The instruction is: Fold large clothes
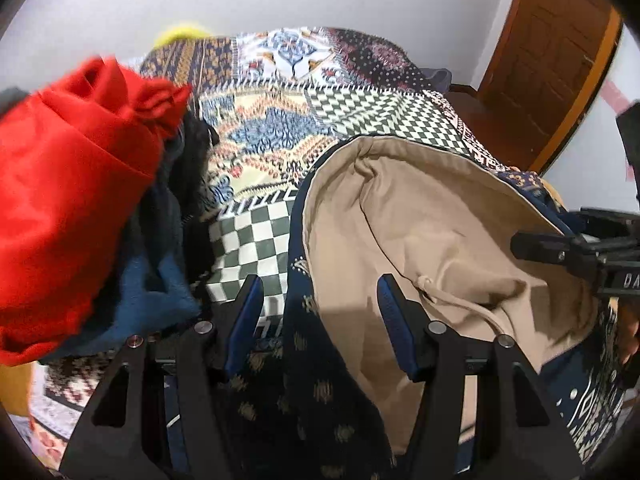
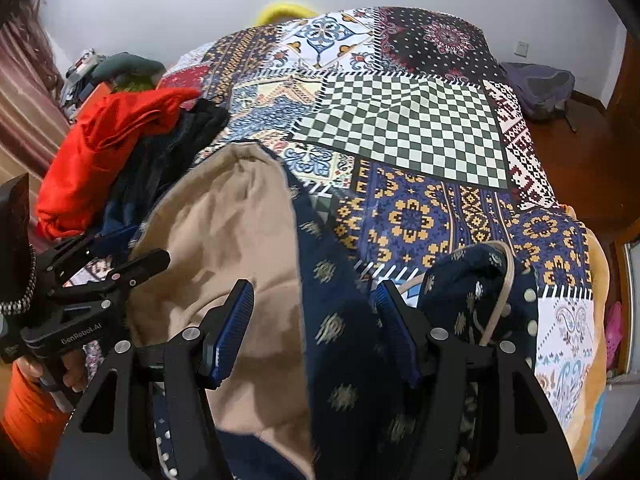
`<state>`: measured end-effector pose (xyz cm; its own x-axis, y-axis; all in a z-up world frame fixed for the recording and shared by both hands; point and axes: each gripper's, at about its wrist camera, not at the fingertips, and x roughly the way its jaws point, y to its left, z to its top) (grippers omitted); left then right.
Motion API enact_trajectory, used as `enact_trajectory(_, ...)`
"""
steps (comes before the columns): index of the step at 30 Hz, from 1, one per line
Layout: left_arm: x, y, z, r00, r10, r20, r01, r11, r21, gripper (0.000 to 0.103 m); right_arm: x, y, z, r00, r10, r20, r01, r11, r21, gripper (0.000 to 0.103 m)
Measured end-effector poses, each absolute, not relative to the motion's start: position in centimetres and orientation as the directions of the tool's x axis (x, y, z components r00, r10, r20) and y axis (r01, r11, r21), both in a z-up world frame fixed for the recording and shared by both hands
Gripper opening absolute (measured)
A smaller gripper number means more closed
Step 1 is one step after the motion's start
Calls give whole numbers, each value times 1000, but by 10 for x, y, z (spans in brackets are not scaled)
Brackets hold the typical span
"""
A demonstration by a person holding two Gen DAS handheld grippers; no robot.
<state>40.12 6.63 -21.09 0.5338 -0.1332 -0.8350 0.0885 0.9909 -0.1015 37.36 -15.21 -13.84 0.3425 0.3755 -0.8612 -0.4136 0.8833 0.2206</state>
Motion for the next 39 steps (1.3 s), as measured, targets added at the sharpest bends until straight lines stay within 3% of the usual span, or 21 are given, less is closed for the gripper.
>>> enact_trajectory(2, 408, 69, -217, 524, -149, -839, 69, 989, -132, 55, 377, -150, -142, 346, 374, -860, -412, 885, 218, 54)
enact_trajectory(4, 413, 71, -221, 518, -174, -837, 60, 984, -168, 44, 378, -151, -143, 349, 369, -861, -414, 885, 211, 42)
enact_trajectory(6, 416, 70, -224, 520, -179, -835, 57, 983, -175, 23, 379, -149, -145, 351, 362, -864, -419, 885, 201, 27)
enact_trajectory(8, 414, 68, -223, 530, -182, -828, 64, 983, -174, 12, 378, -150, -145, 362, 356, -861, -425, 886, 187, 16)
enact_trajectory(10, 409, 67, -220, 548, -189, -815, 74, 981, -177, 7, 374, -152, -141, 375, 365, -852, -434, 881, 187, 11)
enact_trajectory(23, 338, 48, -165, 620, -236, -748, 190, 970, -149, 6, 308, -167, -101, 430, 409, -805, -504, 848, 162, 8)
enact_trajectory(31, 283, 38, -166, 609, -249, -753, 230, 964, -133, 6, 262, -173, -99, 399, 438, -806, -569, 807, 158, 8)
enact_trajectory(39, 250, 45, -191, 566, -242, -789, 205, 967, -149, 6, 244, -190, -117, 390, 403, -828, -517, 840, 165, 8)
